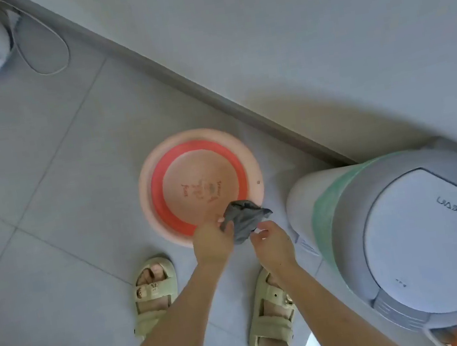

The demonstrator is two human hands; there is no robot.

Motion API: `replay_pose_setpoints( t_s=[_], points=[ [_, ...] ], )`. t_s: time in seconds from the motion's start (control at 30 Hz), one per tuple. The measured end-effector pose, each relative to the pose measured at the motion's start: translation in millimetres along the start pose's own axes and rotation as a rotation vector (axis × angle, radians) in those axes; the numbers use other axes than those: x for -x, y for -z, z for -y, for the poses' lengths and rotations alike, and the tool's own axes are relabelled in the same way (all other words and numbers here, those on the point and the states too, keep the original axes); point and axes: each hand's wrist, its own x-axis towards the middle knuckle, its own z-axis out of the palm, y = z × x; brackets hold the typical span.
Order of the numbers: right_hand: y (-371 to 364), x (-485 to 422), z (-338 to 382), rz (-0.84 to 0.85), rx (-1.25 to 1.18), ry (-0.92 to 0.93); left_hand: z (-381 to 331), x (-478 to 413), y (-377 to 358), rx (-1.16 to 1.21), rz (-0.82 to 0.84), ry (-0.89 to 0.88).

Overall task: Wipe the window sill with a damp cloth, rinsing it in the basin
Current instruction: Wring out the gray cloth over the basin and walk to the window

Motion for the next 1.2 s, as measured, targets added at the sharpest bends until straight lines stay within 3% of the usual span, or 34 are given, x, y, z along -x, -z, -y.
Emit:
replay_pose_setpoints(
  t_s=[0.23,0.43,0.63,0.8,0.9,1.2],
  points=[
    [-42.6,-87.4,-13.8,-0.095,-0.161,-0.163,26.1,-70.2,-47.0,-0.04,0.108,-0.109],
    [-37.9,-63.7,-11.9,-0.236,-0.07,-0.182,27.1,-44.7,-18.0,0.054,0.094,-0.118],
    [24.5,55.5,42.3,-0.275,0.042,-0.018,-20.8,32.4,74.8,0.059,0.111,-0.15],
    [106.2,184.4,100.1,-0.302,0.075,0.194,-100.0,108.4,168.7,-0.225,0.085,-0.362],
    [160.2,261.6,123.9,-0.386,0.117,0.229,-158.1,155.9,220.7,-0.266,0.081,-0.527],
    [294.0,483.5,113.0,-0.623,-0.373,0.164,-300.3,328.0,307.9,-0.203,0.394,-0.861]
  ],
)
